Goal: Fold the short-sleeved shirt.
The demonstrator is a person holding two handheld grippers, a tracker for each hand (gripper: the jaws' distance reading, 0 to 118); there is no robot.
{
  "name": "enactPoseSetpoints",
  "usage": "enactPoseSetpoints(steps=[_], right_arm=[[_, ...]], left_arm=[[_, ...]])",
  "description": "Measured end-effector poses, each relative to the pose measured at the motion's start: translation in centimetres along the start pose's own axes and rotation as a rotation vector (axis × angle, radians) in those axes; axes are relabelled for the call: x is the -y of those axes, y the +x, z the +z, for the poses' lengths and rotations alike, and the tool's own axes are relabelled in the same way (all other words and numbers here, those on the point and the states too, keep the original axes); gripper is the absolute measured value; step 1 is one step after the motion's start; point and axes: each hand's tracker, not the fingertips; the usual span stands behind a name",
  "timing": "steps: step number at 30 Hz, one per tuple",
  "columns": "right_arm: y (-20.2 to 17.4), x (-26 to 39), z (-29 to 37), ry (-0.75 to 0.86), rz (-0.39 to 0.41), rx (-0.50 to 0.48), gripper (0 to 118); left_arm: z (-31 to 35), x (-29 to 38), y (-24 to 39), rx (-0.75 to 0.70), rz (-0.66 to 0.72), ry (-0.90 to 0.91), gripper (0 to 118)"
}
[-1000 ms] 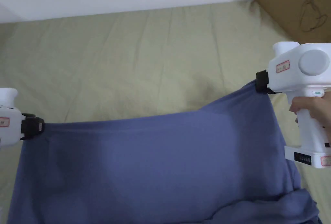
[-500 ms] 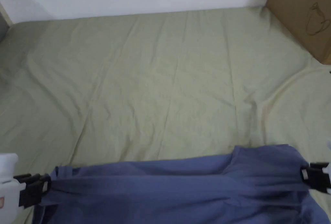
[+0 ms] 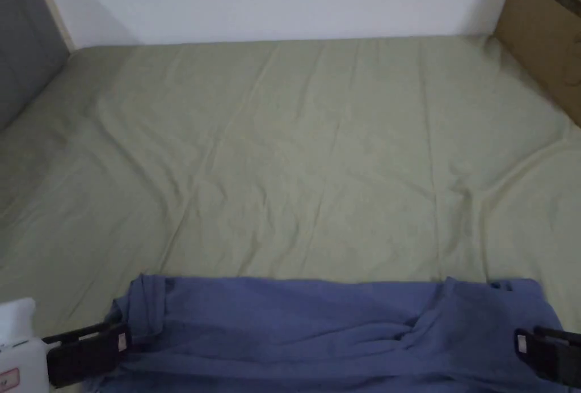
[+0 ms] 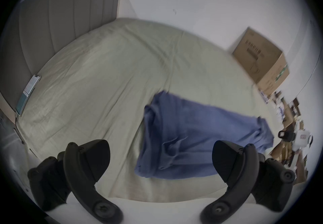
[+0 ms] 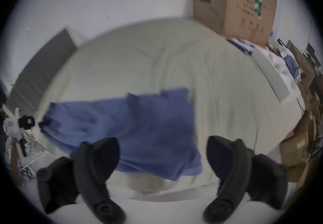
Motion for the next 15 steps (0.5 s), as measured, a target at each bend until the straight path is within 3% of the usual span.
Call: enactPoseSetpoints(steps=[2, 3, 4, 5, 6, 8, 10, 15], right_arm=[[-1.7, -0.7, 0.6, 0.019, 0.015, 0.015, 98], [-2.8, -0.9, 1.0, 0.059, 0.040, -0.023, 91], [-4.0, -1.0, 1.2, 0.091, 0.059, -0.056, 71], [-5.0, -1.2, 1.5, 0.103, 0.072, -0.067, 43], [-6.3, -1.2, 1.3, 0.105, 0.080, -0.067, 26], [-8.8, -1.3, 0.8, 0.096, 0.099, -0.101, 14], [-10.4, -1.1, 0.2, 0.097, 0.101, -0.175, 0], [-14.6, -0.7, -1.4, 0.069, 0.136, -0.233, 0]], left_arm=[[0.6, -0.5, -0.7, 0.042, 0.030, 0.011, 116], [0.7, -0.8, -0.8, 0.033, 0.040, 0.000, 115], [0.7, -0.8, -1.0, 0.038, 0.057, -0.022, 112], [0.7, -0.7, -1.3, 0.039, 0.055, -0.027, 94], [0.8, -0.3, -1.4, 0.041, 0.056, -0.023, 65], [0.5, 0.4, -2.1, 0.043, 0.058, -0.021, 3], [0.1, 1.2, -2.7, 0.028, 0.086, -0.035, 0], [-0.4, 1.0, -5.5, 0.120, 0.186, -0.063, 0]])
